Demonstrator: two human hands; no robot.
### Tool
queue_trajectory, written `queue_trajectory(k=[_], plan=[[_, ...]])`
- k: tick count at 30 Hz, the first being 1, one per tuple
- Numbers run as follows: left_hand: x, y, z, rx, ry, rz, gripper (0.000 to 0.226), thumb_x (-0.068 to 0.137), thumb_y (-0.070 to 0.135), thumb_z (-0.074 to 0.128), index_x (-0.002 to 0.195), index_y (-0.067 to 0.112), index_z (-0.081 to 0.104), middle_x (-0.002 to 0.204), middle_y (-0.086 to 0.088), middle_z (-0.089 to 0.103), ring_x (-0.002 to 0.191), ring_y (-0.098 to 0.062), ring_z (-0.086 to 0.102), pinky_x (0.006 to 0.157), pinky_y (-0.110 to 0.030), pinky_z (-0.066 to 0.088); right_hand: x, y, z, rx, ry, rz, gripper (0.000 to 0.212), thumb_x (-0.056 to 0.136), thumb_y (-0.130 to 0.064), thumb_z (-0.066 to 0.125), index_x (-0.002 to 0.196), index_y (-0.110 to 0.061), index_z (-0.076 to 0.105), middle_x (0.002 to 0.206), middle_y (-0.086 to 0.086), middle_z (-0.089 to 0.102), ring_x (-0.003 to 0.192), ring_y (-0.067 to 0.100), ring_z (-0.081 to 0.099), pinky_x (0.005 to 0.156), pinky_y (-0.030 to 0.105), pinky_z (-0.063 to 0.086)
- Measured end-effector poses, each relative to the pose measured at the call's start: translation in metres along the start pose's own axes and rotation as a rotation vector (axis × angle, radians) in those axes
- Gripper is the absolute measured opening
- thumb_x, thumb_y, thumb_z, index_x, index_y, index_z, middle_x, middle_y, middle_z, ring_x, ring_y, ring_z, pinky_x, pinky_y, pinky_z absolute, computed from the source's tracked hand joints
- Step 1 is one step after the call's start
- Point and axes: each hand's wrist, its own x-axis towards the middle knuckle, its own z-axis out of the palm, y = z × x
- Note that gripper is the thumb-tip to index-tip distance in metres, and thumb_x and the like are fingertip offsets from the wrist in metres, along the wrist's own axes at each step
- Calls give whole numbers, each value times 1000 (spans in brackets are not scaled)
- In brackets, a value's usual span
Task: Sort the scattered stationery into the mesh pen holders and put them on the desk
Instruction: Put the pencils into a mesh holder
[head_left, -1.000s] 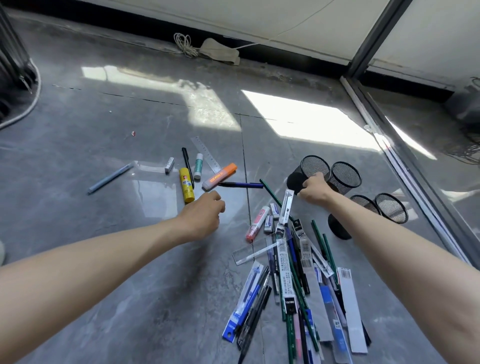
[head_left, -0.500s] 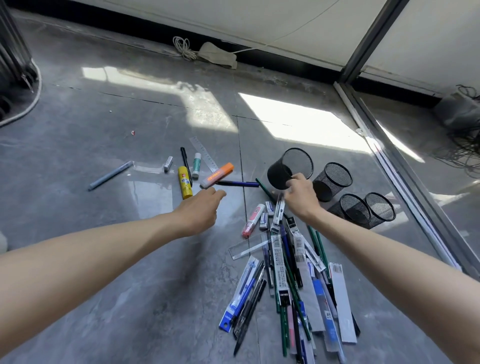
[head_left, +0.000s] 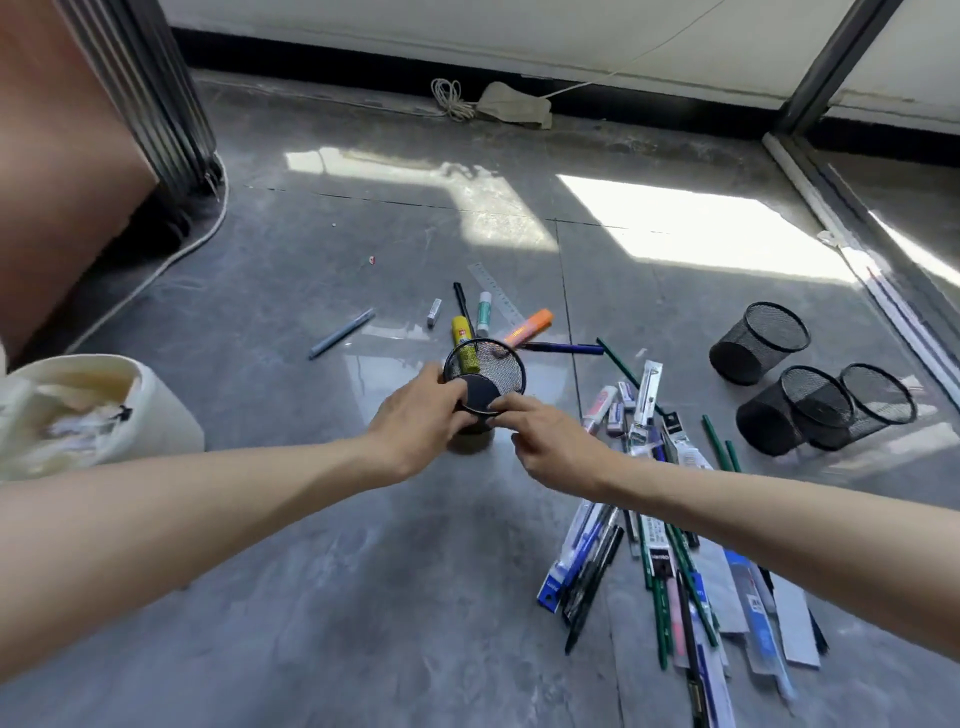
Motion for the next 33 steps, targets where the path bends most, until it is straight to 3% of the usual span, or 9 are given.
queue_trajectory(k=[2, 6, 9, 15, 23, 28, 31, 33], plan=[[-16, -25, -6, -21, 18, 2, 20, 89, 30, 58, 100, 13, 58, 107, -7, 46, 92, -30, 53, 76, -37, 44, -1, -16, 5, 36, -52, -48, 45, 84, 5, 43, 122, -8, 61, 146, 2, 42, 128, 18, 46, 108, 25, 33], [-41, -61, -15, -47, 55, -53, 18, 85, 29, 66, 95, 14, 63, 102, -7, 50, 90, -30, 54, 78, -39, 46, -1, -33, 9, 30, -138, -107, 43, 85, 1, 44, 123, -10, 61, 157, -9, 19, 131, 19, 44, 100, 37, 43], [-47, -68, -16, -50, 60, -71, 19, 83, 26, 69, 95, 12, 67, 100, -8, 51, 91, -29, 55, 77, -33, 43, -1, -31, 8, -3, -178, -90, 42, 86, -1, 45, 124, -12, 60, 158, -11, 13, 135, 15, 39, 100, 36, 43], [-49, -66, -13, -46, 66, -101, 24, 84, 30, 68, 100, 12, 68, 102, -7, 51, 95, -27, 53, 78, -31, 40, -14, -18, 12, -44, -294, 67, 36, 91, -7, 46, 125, -13, 59, 152, 4, 33, 135, 18, 37, 108, 25, 28], [-52, -67, -1, -42, -1, -127, 23, 83, 29, 69, 99, 13, 67, 105, -6, 54, 101, -26, 53, 83, -32, 42, -46, 4, 16, -21, -370, 275, 31, 92, -11, 47, 119, -10, 62, 128, 7, 55, 116, 21, 52, 95, 26, 39], [-59, -54, 10, -133, 108, -135, 41, 77, 2, 66, 117, 11, 59, 131, -11, 40, 120, -30, 44, 99, -40, 41, -68, 19, 17, 75, -231, 495, 34, 89, -2, 44, 117, -3, 63, 123, 13, 61, 103, 20, 60, 85, 23, 44], [-63, -29, 15, -71, 208, -14, 49, 72, -9, 59, 117, 10, 59, 136, -15, 35, 125, -33, 35, 100, -42, 38, -79, 36, 21, 100, -117, 664, 32, 84, 0, 47, 111, -5, 65, 117, 14, 62, 89, 23, 59, 76, 26, 47], [-60, -9, 23, -56, 225, 132, 47, 67, -13, 62, 109, 8, 62, 131, -19, 42, 119, -37, 41, 94, -44, 44, -88, 49, 23, 97, -61, 792, 23, 81, -1, 51, 101, -6, 62, 104, 12, 64, 84, 26, 60, 74, 35, 52]])
